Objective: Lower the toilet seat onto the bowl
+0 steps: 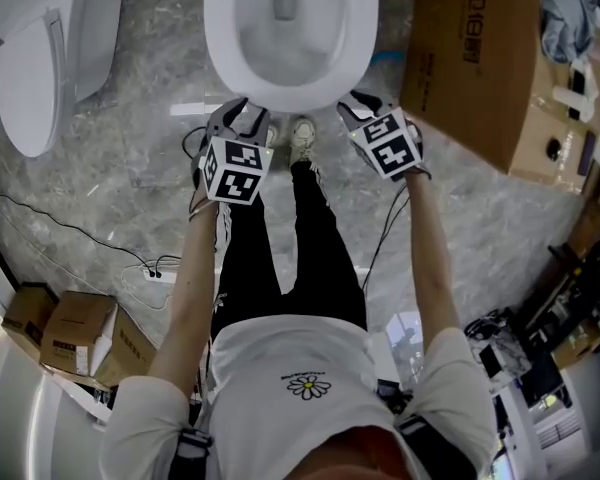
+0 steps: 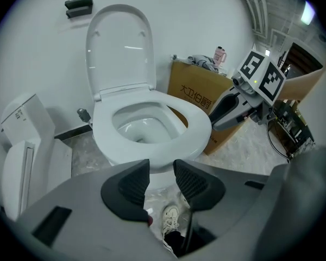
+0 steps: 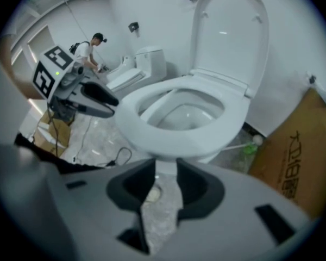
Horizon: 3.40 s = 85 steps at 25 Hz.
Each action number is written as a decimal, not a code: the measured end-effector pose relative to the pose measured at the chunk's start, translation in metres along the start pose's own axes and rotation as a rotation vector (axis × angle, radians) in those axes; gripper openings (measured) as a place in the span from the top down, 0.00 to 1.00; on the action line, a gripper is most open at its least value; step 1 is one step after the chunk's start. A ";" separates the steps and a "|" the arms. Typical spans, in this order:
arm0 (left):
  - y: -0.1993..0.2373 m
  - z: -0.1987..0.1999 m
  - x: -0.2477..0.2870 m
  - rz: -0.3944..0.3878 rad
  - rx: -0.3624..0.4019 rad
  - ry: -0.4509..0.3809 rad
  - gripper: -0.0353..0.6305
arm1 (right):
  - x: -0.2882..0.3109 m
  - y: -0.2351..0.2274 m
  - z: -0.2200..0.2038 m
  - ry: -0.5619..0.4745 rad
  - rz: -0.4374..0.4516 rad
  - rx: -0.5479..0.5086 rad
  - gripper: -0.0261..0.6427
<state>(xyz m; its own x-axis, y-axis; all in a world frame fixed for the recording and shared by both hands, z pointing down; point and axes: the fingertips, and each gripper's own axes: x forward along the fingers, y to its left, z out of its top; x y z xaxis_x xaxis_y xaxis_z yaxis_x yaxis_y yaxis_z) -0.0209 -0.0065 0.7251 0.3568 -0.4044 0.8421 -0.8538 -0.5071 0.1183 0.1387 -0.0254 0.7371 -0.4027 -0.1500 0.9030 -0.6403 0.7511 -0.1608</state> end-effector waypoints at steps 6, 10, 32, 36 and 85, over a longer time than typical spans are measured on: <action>0.002 -0.029 0.029 -0.014 -0.123 0.002 0.71 | 0.034 0.004 -0.024 0.061 0.021 -0.043 0.76; 0.001 -0.045 0.052 -0.005 -0.086 0.037 0.72 | 0.055 0.001 -0.039 0.077 0.031 -0.032 0.76; 0.007 -0.074 0.085 -0.026 -0.042 0.082 0.73 | 0.097 -0.003 -0.058 0.134 -0.006 -0.055 0.77; 0.007 -0.074 0.084 -0.028 -0.045 0.073 0.74 | 0.098 -0.004 -0.058 0.121 -0.021 -0.050 0.79; 0.000 0.323 -0.439 0.348 -0.016 -1.061 0.91 | -0.438 0.094 0.285 -1.077 -0.659 0.088 0.90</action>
<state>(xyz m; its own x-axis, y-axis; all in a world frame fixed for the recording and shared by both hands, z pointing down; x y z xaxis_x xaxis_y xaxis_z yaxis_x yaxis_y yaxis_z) -0.0554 -0.0749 0.1858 0.2340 -0.9712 -0.0441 -0.9722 -0.2332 -0.0230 0.0685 -0.0718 0.2129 -0.2924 -0.9551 0.0479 -0.9460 0.2963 0.1315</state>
